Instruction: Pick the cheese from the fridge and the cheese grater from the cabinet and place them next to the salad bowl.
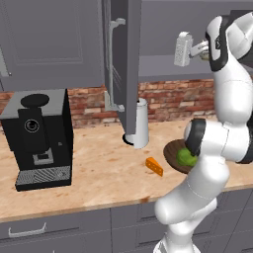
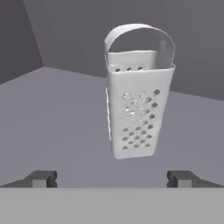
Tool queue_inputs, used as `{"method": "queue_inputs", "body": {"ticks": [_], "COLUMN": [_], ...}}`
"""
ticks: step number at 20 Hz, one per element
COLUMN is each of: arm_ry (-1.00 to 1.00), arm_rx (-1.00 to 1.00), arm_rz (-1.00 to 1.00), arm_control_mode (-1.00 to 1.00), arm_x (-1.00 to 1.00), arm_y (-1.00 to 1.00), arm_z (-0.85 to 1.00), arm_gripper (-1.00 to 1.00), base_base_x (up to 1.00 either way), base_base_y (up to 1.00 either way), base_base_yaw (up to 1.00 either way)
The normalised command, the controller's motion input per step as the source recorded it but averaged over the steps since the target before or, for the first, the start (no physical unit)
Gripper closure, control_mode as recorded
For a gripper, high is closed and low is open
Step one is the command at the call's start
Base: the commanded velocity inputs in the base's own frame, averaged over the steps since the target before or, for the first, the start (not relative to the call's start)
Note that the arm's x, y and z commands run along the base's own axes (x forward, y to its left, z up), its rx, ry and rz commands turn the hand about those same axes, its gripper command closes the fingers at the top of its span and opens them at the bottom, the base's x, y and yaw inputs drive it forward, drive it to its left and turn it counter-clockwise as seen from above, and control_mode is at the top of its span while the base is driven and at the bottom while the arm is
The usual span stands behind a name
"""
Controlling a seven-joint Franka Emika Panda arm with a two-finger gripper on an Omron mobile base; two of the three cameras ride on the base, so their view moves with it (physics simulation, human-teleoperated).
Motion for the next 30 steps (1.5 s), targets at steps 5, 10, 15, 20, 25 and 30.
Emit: {"method": "queue_inputs", "body": {"ticks": [5,10,15,20,25,30], "arm_ry": [0.0,0.0,0.0,0.0,0.0,0.0], "arm_rx": [0.0,0.0,0.0,0.0,0.0,0.0], "arm_rz": [0.0,0.0,0.0,0.0,0.0,0.0], "arm_control_mode": [-1.0,-1.0,-1.0,-1.0,-1.0,-1.0], "arm_x": [0.18,0.26,0.23,0.14,0.18,0.15], "arm_y": [-0.01,0.0,-0.02,-0.01,-0.02,0.0], "arm_z": [-0.02,-0.01,0.0,-0.01,-0.01,-0.01], "arm_gripper": [-1.0,-1.0,-1.0,-1.0,-1.0,-1.0], "base_base_x": [0.0,0.0,0.0,0.0,0.0,0.0], "base_base_y": [0.0,0.0,0.0,0.0,0.0,0.0], "base_base_yaw": [0.0,0.0,0.0,0.0,0.0,0.0]}}
